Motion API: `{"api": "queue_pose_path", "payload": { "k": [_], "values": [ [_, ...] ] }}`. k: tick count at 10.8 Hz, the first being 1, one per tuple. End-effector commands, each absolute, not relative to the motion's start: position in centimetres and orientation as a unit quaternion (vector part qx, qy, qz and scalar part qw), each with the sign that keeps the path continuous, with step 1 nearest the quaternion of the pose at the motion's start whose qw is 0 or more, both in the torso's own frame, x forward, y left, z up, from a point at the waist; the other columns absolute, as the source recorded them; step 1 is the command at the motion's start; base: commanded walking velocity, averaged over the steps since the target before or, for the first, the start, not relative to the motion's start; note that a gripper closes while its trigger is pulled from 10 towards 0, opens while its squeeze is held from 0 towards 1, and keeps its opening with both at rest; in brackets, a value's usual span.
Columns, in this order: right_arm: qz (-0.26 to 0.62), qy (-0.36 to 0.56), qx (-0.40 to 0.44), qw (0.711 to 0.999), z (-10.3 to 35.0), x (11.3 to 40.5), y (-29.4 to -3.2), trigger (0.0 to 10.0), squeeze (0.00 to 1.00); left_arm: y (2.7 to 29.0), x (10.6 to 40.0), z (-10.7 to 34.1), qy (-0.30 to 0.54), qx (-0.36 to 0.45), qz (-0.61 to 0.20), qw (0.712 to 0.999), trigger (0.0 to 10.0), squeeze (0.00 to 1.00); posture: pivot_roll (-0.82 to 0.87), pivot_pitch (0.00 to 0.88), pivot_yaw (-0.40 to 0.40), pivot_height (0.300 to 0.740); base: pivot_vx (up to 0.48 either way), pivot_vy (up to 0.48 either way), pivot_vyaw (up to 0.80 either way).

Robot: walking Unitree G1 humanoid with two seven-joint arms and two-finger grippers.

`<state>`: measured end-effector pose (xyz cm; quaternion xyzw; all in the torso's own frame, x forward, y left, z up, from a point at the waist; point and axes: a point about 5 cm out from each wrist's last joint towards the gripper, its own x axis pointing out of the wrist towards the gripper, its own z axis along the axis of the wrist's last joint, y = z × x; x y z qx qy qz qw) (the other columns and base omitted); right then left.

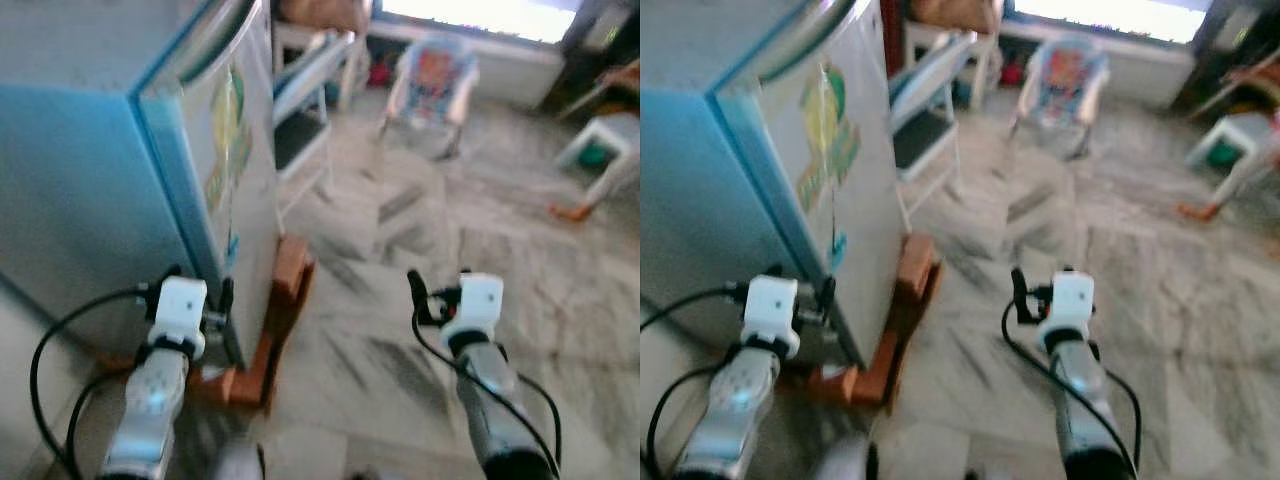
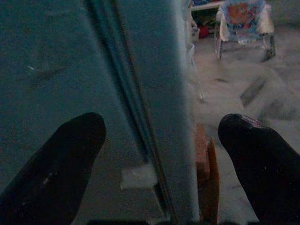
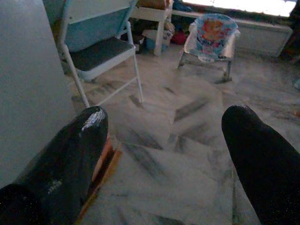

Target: Restocking fridge

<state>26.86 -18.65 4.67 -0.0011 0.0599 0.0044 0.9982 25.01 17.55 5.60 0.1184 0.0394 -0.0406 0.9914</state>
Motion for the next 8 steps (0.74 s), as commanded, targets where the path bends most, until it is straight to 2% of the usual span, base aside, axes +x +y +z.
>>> {"api": "queue_pose_path", "payload": {
  "k": [1,5,8],
  "values": [
    [-0.006,0.070,-0.005,0.998,4.4,26.5,-19.5,10.0,0.00,17.3,24.7,5.2,0.045,0.120,-0.041,0.991,10.0,0.00,0.13,0.068,-0.063,0.740,0.000,0.000,0.00],
    [-0.003,0.078,-0.009,0.997,4.1,26.2,-19.6,10.0,0.00,17.5,25.7,5.3,0.054,0.120,-0.060,0.989,10.0,0.00,0.13,0.073,-0.072,0.740,0.000,0.000,0.00],
    [0.003,0.092,-0.017,0.996,3.7,25.9,-19.6,10.0,0.00,18.2,27.5,5.7,0.066,0.076,-0.044,0.994,10.0,0.00,0.13,0.073,-0.075,0.740,0.000,0.000,0.00]
  ]
}}
